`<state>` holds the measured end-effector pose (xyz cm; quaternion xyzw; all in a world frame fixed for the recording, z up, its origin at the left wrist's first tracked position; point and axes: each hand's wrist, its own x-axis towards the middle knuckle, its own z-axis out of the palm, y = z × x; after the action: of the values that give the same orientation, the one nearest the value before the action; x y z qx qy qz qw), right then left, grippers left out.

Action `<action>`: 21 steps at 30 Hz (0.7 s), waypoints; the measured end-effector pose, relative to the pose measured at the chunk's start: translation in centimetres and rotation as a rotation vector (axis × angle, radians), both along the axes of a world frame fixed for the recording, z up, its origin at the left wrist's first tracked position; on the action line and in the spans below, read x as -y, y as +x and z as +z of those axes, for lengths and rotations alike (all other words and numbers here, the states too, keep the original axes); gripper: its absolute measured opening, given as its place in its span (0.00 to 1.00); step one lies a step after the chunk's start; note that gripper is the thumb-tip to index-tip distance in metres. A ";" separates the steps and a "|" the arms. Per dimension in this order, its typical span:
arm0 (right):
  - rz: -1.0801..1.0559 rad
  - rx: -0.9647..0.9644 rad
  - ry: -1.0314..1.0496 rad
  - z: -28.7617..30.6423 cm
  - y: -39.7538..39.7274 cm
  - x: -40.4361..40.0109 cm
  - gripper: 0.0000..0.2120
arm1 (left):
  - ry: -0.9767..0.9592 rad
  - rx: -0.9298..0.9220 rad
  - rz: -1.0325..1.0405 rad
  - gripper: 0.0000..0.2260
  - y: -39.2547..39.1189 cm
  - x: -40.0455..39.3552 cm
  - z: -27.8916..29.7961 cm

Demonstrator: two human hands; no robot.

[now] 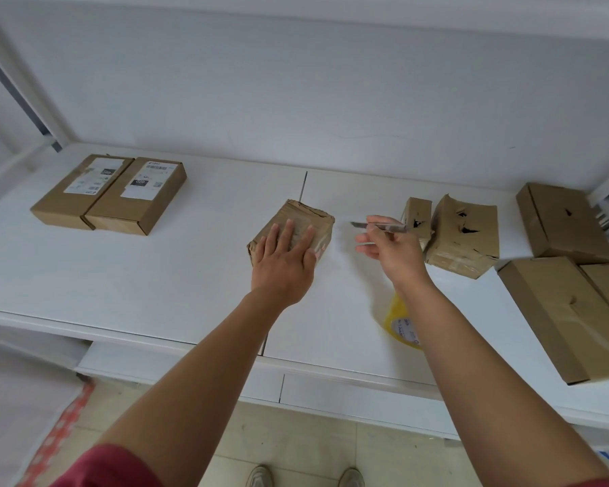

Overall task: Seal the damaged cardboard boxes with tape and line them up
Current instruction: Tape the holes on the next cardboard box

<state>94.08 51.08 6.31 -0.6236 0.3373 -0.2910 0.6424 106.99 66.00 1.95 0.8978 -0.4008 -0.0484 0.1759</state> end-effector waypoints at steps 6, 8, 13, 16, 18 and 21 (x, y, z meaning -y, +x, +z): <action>0.148 -0.169 -0.199 -1.2 0.6 -0.9 0.15 | 0.003 -0.035 0.035 0.24 0.0 0.2 -0.3; 0.188 -0.248 -0.309 -1.4 0.7 -1.3 0.15 | 0.001 -0.042 0.040 0.24 0.1 0.3 -0.3; 0.199 -0.365 -0.401 -1.4 0.6 -1.5 0.04 | -0.004 -0.030 0.045 0.24 0.1 0.4 -0.5; 0.165 -0.395 -0.382 -1.3 0.7 -1.6 0.15 | 0.000 -0.029 0.046 0.24 0.1 0.4 -0.5; 0.130 -0.408 -0.394 -1.1 0.7 -1.7 0.18 | 0.003 -0.029 0.044 0.24 0.1 0.4 -0.5; 0.110 -0.344 -0.414 -1.2 0.7 -1.7 0.09 | 0.004 -0.026 0.041 0.25 0.1 0.4 -0.5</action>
<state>94.82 52.74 5.07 -0.7992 0.3405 -0.2082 0.4493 107.09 65.61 1.49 0.9054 -0.3800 -0.0575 0.1803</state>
